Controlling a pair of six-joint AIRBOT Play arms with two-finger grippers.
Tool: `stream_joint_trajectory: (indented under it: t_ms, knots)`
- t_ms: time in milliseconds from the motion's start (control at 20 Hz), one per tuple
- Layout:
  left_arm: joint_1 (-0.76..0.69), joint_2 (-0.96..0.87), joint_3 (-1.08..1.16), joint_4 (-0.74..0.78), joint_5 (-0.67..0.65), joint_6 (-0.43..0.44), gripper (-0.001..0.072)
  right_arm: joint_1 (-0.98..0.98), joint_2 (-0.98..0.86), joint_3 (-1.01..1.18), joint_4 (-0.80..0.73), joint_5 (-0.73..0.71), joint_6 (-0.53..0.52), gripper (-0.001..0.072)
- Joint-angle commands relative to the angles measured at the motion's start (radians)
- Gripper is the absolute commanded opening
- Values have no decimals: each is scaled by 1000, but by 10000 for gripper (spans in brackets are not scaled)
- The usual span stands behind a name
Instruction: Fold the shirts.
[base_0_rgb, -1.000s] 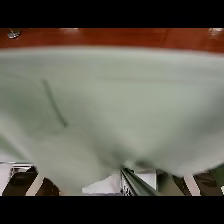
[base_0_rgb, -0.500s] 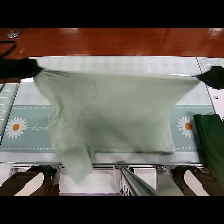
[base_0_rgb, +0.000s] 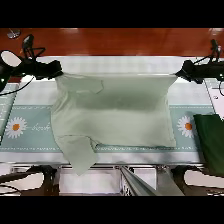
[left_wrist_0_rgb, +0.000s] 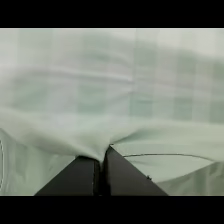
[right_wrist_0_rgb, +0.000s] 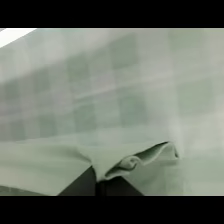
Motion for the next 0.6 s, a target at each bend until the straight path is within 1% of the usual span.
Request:
stream_joint_trajectory:
  t_ms: [0,50,100,150,200,300,350,400,450,500,550]
  knots:
    - [25,-18,6,34,-203,74,25,-20,-50,21,-56,214,-44,17]
    - [35,-23,1,71,-259,77,25,-18,-50,10,-103,282,-63,17]
    - [39,-29,-16,102,-286,77,25,-9,-50,-11,-141,315,-64,17]
    - [39,-35,-45,115,-293,77,25,3,-50,-45,-177,318,-65,17]
    - [37,-42,-79,117,-286,77,25,16,-50,-89,-200,288,-63,17]
    - [34,-65,-123,104,-280,69,27,34,-60,-172,-200,193,-55,17]
    - [34,-79,-128,82,-296,69,41,42,-69,-193,-191,159,-49,26]
    - [34,-85,-126,71,-317,69,277,48,-81,-196,-164,146,-35,278]
    - [33,-84,-120,81,-349,69,689,48,-82,-195,-121,152,-43,642]
    - [37,-78,-101,130,-402,67,704,37,-75,-176,-93,189,-60,621]
    - [43,-64,-88,185,-451,52,704,19,-62,-151,-89,240,-58,621]
